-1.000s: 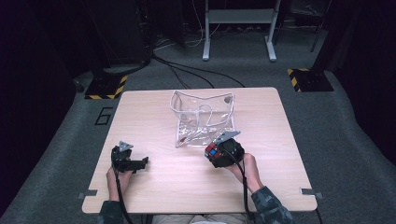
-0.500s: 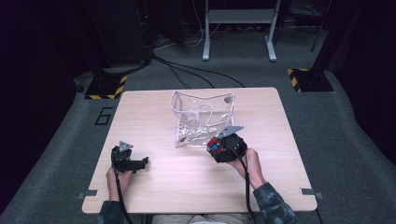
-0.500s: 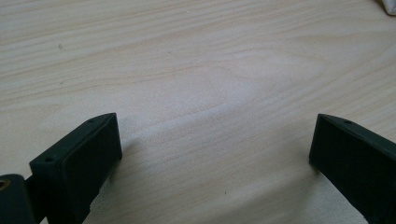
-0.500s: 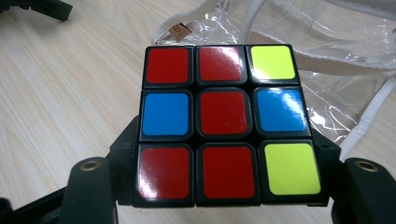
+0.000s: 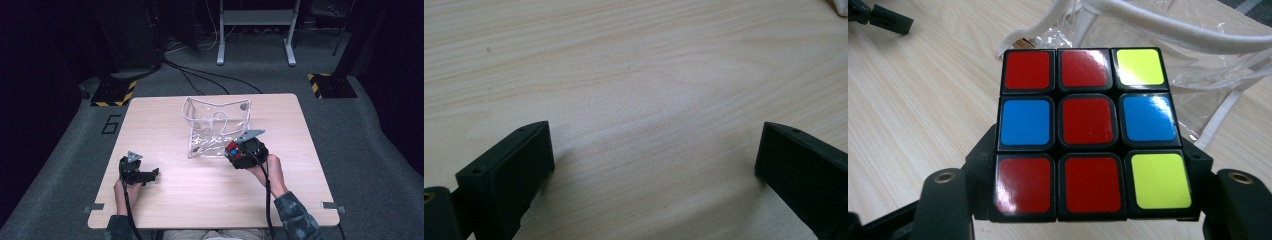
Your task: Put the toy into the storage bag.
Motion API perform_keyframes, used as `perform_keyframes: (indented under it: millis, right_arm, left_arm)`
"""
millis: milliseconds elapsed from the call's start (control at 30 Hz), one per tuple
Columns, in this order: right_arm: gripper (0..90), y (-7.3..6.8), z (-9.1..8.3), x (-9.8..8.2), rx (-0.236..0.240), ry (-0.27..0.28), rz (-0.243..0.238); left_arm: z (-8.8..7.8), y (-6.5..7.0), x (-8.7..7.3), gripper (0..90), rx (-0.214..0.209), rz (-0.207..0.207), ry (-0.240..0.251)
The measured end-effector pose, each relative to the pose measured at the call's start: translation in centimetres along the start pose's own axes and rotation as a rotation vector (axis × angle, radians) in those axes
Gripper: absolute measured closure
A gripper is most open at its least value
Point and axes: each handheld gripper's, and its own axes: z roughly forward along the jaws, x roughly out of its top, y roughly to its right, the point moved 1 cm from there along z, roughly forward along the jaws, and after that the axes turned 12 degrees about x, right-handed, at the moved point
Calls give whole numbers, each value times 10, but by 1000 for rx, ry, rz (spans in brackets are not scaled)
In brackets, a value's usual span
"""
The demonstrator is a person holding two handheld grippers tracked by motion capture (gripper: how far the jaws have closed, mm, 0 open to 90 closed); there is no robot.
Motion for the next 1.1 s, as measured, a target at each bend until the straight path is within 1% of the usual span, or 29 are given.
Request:
perform_keyframes:
  millis: [33,67,100,167,200,267,300,333,367,400,433,467,500,533,567,600,667,700,733,800,833,867,900,1000,1033,1067,1100]
  right_arm:
    - [332,2,-1,1,0,4,-13]
    - [332,2,-1,1,-3,5,-2]
    - [332,4,-2,2,-2,9,-19]
    - [332,4,-3,3,-6,6,-2]
    - [332,6,-4,4,-7,11,-19]
    - [332,7,-6,5,-8,4,-22]
    - [332,7,-6,5,-13,12,-17]
    - [332,8,-7,6,-15,9,-35]
    - [332,7,-9,6,-13,1,-14]
    - [332,9,-9,7,-17,11,-34]
    - [332,8,-10,8,-18,10,-16]
    - [332,9,-11,8,-21,11,-20]
    - [332,11,-11,9,-20,18,-37]
    - [332,10,-13,9,-23,15,-21]
    - [332,11,-13,10,-25,17,-25]
    - [332,11,-14,10,-25,16,-16]
    - [332,13,-16,11,-28,20,-29]
    - [332,12,-16,12,-30,19,-20]
    - [332,14,-17,12,-31,22,-27]
    - [332,14,-18,13,-36,29,-14]
    - [332,15,-18,13,-37,34,-19]
    - [332,14,-19,13,-37,29,-4]
    - [332,14,-20,14,-37,27,-1]
    - [332,16,-22,15,-43,33,-5]
    - [332,17,-23,16,-45,38,-15]
    - [332,16,-24,16,-46,34,-4]
    - [332,17,-25,17,-48,36,-9]
  left_arm:
    - [0,0,0,21,-1,1,0]
    - [0,0,0,21,-1,1,0]
    - [0,0,0,21,-1,1,0]
    - [0,0,0,21,0,0,0]
    - [0,0,0,21,0,0,0]
    - [0,0,0,21,0,0,0]
    - [0,0,0,21,0,0,0]
    - [0,0,0,21,0,0,0]
    - [0,0,0,21,0,0,0]
    - [0,0,0,21,-1,1,0]
    - [0,0,0,21,0,0,0]
    - [0,0,0,21,0,0,0]
    - [0,0,0,21,1,1,-1]
    - [0,0,0,21,0,0,0]
    - [0,0,0,21,0,0,0]
    - [0,0,0,21,-1,0,0]
    - [0,0,0,21,-1,1,0]
    - [0,0,0,21,0,0,0]
    - [0,0,0,21,0,0,0]
    - [0,0,0,21,0,0,0]
    - [0,0,0,21,0,0,0]
    - [0,0,0,21,0,1,0]
    - [0,0,0,21,0,0,0]
    - [0,0,0,21,-1,0,0]
    - [0,0,0,21,0,0,0]
    - [0,0,0,21,0,0,0]
    - [0,0,0,21,-1,0,0]
